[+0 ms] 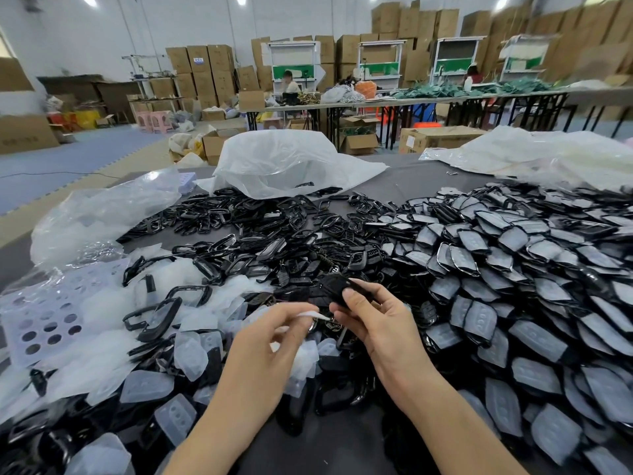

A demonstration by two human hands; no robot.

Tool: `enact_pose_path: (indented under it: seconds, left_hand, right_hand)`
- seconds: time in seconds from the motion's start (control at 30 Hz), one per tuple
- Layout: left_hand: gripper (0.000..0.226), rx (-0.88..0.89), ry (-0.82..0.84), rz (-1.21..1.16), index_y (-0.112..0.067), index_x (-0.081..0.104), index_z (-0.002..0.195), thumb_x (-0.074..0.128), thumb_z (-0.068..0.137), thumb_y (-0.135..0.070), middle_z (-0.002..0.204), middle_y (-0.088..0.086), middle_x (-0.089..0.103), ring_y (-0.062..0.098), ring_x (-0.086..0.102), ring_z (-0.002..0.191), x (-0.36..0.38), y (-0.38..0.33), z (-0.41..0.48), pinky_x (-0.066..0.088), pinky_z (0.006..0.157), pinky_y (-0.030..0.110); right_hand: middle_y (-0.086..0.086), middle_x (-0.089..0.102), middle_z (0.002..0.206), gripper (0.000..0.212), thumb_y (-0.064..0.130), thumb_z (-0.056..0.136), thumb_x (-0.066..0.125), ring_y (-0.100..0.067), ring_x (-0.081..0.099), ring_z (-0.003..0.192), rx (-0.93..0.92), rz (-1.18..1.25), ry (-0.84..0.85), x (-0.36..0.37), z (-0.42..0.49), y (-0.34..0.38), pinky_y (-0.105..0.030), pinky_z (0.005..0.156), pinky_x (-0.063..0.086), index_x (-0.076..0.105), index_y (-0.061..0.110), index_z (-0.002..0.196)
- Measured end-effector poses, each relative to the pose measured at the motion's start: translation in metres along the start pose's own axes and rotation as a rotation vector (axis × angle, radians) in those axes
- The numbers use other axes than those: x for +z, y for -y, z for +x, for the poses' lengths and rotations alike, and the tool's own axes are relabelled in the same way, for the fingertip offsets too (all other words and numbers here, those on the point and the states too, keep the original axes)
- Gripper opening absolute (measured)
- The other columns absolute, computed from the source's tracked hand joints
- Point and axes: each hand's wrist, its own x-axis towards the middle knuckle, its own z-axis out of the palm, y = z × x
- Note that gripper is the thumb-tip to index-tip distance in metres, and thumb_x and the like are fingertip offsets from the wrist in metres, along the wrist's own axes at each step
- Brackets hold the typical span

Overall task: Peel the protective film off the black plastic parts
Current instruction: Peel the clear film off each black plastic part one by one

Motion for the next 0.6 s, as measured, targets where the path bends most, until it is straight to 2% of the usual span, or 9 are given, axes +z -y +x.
enact_pose_path:
  seconds: [0.07, 0.13, 0.2, 0.27, 0.33, 0.47, 0.6]
  left_hand:
    - [0.027, 0.119, 0.034, 0.162, -0.04, 0.07, 0.101, 0.056, 0.098, -0.017, 0.11, -0.027, 0.06, -0.004, 0.058, 0.107, 0.001, 0.002, -0.003, 0.041, 0.085, 0.007]
    - [0.041, 0.217, 0.095, 0.312, -0.041, 0.064, 0.109, 0.054, 0.097, -0.003, 0.104, -0.023, 0.054, -0.002, 0.058, 0.098, 0.002, 0.006, -0.006, 0.044, 0.08, 0.012]
    - [0.051, 0.236, 0.101, 0.373, -0.046, 0.059, 0.116, 0.052, 0.095, 0.0, 0.099, -0.024, 0.052, 0.0, 0.057, 0.091, 0.003, 0.006, -0.006, 0.046, 0.075, 0.015]
    - [0.041, 0.12, 0.005, 0.264, -0.05, 0.058, 0.111, 0.057, 0.097, -0.011, 0.098, -0.031, 0.06, -0.006, 0.06, 0.092, 0.005, 0.003, -0.004, 0.043, 0.078, 0.007]
    - [0.031, -0.005, -0.109, 0.124, -0.046, 0.06, 0.095, 0.065, 0.094, -0.016, 0.093, -0.034, 0.064, -0.008, 0.062, 0.089, 0.006, 0.001, -0.001, 0.041, 0.075, 0.002]
    - [0.023, -0.041, -0.19, 0.008, -0.038, 0.07, 0.085, 0.069, 0.089, -0.016, 0.095, -0.021, 0.065, 0.002, 0.063, 0.091, 0.004, 0.002, 0.0, 0.045, 0.074, 0.007]
    - [0.021, -0.062, -0.246, -0.05, -0.038, 0.07, 0.085, 0.07, 0.089, -0.017, 0.104, -0.02, 0.058, 0.005, 0.062, 0.096, 0.006, 0.002, 0.002, 0.049, 0.077, 0.017]
  right_hand:
    - [-0.014, 0.076, 0.088, 0.012, 0.002, 0.09, 0.068, -0.023, 0.075, 0.079, 0.0, -0.043, -0.007, -0.001, -0.001, 0.0, -0.022, 0.066, 0.058, 0.071, 0.008, 0.1]
    - [-0.012, 0.076, 0.086, 0.012, 0.003, 0.091, 0.069, -0.024, 0.076, 0.082, 0.011, -0.074, 0.016, -0.001, -0.003, 0.001, -0.024, 0.068, 0.059, 0.072, 0.01, 0.1]
    - [-0.012, 0.076, 0.087, 0.013, 0.004, 0.091, 0.069, -0.025, 0.076, 0.083, 0.038, -0.086, 0.065, 0.001, -0.006, 0.001, -0.026, 0.069, 0.06, 0.072, 0.01, 0.101]
    - [-0.012, 0.077, 0.091, 0.012, 0.007, 0.091, 0.07, -0.023, 0.075, 0.084, 0.06, -0.14, 0.109, 0.004, -0.009, 0.001, -0.025, 0.068, 0.059, 0.074, 0.015, 0.099]
    - [-0.014, 0.076, 0.095, 0.013, 0.009, 0.091, 0.071, -0.025, 0.075, 0.088, 0.074, -0.163, 0.14, 0.006, -0.01, 0.001, -0.026, 0.071, 0.059, 0.076, 0.021, 0.094]
    - [-0.013, 0.076, 0.103, 0.015, 0.01, 0.091, 0.071, -0.027, 0.075, 0.096, 0.086, -0.181, 0.194, 0.007, -0.013, 0.0, -0.028, 0.076, 0.06, 0.077, 0.024, 0.093]
    - [-0.013, 0.076, 0.099, 0.01, 0.013, 0.089, 0.075, -0.024, 0.075, 0.093, 0.066, -0.236, 0.233, 0.01, -0.016, 0.0, -0.026, 0.075, 0.059, 0.076, 0.021, 0.095]
